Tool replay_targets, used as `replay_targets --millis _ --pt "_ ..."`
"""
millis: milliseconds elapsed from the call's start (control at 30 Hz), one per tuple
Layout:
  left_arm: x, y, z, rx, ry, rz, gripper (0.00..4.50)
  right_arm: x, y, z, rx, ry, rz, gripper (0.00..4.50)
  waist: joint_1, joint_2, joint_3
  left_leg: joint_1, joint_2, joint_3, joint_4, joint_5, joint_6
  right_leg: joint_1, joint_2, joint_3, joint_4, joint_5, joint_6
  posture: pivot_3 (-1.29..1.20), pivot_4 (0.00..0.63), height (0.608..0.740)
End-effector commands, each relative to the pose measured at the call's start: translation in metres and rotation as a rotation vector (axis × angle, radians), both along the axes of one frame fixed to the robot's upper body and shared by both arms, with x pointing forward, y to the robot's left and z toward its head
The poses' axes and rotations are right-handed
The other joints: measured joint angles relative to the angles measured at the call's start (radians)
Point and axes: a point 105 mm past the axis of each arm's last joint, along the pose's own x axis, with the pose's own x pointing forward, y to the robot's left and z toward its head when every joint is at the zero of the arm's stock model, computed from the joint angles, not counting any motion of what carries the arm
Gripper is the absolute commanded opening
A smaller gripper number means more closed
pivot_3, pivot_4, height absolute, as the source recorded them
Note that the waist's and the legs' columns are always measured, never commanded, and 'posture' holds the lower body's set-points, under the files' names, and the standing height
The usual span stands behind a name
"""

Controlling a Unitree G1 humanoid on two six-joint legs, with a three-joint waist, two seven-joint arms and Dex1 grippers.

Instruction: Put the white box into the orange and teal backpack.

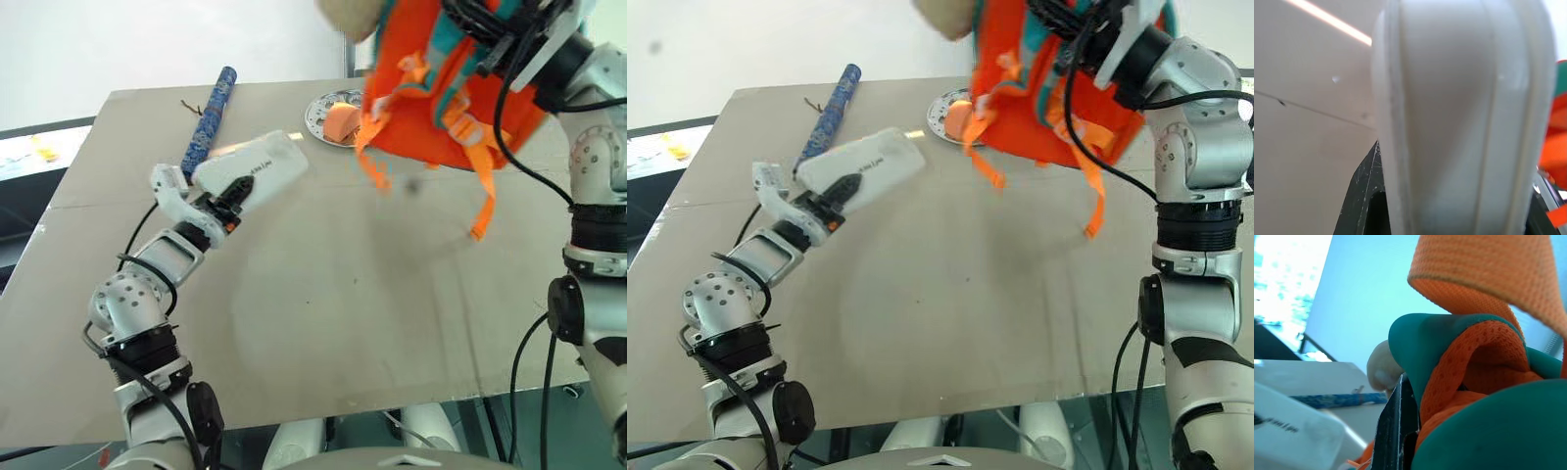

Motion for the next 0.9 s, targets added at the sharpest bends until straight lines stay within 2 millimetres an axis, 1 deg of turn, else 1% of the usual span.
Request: replay_targets --millis 33,67,100,167,233,333,400,467,500,633,733,833,900 --pt "-0.010 0.015 0.049 0.061 -0.260 0.064 1.07 -0.033 0.025 -0.033 -0.088 0.066 0.130 0.02 0.003 -0.002 0.000 -0.002 0.000 -0.002 0.001 0.000 0.000 0.000 -0.001 -0.003 0.000 0.000 0.000 0.00 0.150 0.733" --pt "-0.015 0.013 0.055 0.099 -0.291 0.029 1.07 -0.038 0.030 -0.053 -0.112 0.134 0.152 0.02 0.005 -0.002 0.000 -0.002 0.000 -0.002 0.001 0.000 0.000 0.000 -0.001 -0.004 0.000 0.000 0.000 0.00 0.150 0.733" --pt "-0.019 0.011 0.058 0.123 -0.311 0.002 1.07 -0.042 0.033 -0.067 -0.126 0.182 0.166 0.02 0.006 -0.002 0.000 -0.002 -0.001 -0.003 0.001 0.000 0.000 0.000 -0.001 -0.004 0.000 0.000 0.000 0.00 0.150 0.733" --pt "-0.027 0.006 0.056 0.362 -0.339 -0.035 1.07 -0.039 0.034 -0.101 -0.166 0.274 0.126 0.02 0.003 -0.002 0.000 -0.002 -0.001 -0.003 0.001 0.000 0.000 0.000 -0.001 -0.005 0.000 0.000 0.000 0.00 0.150 0.733" --pt "-0.033 0.005 0.052 0.549 -0.384 -0.031 1.07 -0.039 0.033 -0.124 -0.219 0.333 0.105 0.02 0.004 0.000 0.001 -0.001 -0.001 -0.003 0.000 0.000 0.000 0.000 -0.001 -0.004 0.000 0.000 0.000 0.00 0.150 0.733" --pt "-0.051 0.004 0.049 0.557 -0.406 -0.173 1.07 -0.035 0.031 -0.144 -0.251 0.379 0.073 0.02 0.004 0.000 0.001 0.003 -0.001 -0.001 0.000 0.000 0.000 0.001 0.000 -0.002 0.001 0.001 -0.002 0.00 0.150 0.733" --pt "-0.069 0.011 0.055 0.530 -0.448 -0.269 1.07 -0.034 0.031 -0.148 -0.239 0.403 0.073 0.02 0.000 -0.002 0.000 0.004 0.000 0.000 0.001 0.000 0.000 0.002 0.003 -0.002 0.001 0.003 -0.005 0.00 0.150 0.733" --pt "-0.087 0.014 0.061 0.545 -0.485 -0.359 1.07 -0.034 0.032 -0.150 -0.234 0.408 0.078 0.02 -0.002 -0.002 0.000 0.005 0.001 -0.001 0.001 0.001 -0.002 0.002 0.005 -0.003 0.002 0.003 -0.006 0.00 0.150 0.733" --pt "-0.091 0.014 0.063 0.538 -0.487 -0.383 1.07 -0.033 0.032 -0.150 -0.230 0.410 0.079 0.02 -0.003 -0.002 0.000 0.005 0.001 -0.001 0.000 0.001 -0.002 0.002 0.005 -0.003 0.003 0.003 -0.006 0.00 0.150 0.733" --pt "-0.104 0.015 0.069 0.520 -0.479 -0.453 1.07 -0.032 0.033 -0.152 -0.220 0.416 0.082 0.02 0.001 -0.002 0.000 0.005 0.001 -0.002 0.000 0.001 -0.002 0.002 0.003 -0.003 0.002 0.003 -0.006 0.00 0.150 0.733" --pt "-0.114 0.017 0.068 0.580 -0.448 -0.526 1.07 -0.028 0.032 -0.151 -0.199 0.419 0.081 0.02 -0.001 -0.003 0.000 0.004 0.001 -0.002 0.000 0.001 -0.001 0.002 0.003 -0.003 0.001 0.003 -0.006 0.00 0.150 0.733" --pt "-0.114 0.025 0.082 0.617 -0.468 -0.525 1.07 -0.023 0.031 -0.148 -0.179 0.425 0.078 0.02 -0.001 -0.002 0.000 0.004 0.001 -0.002 0.000 0.001 -0.002 0.002 0.003 -0.004 0.001 0.003 -0.006 0.00 0.150 0.733" --pt "-0.116 0.026 0.087 0.652 -0.479 -0.549 1.07 -0.020 0.030 -0.145 -0.173 0.424 0.078 0.02 -0.002 -0.002 0.000 0.005 0.001 -0.002 0.000 0.001 -0.002 0.002 0.004 -0.004 0.002 0.003 -0.006 0.00 0.150 0.733"
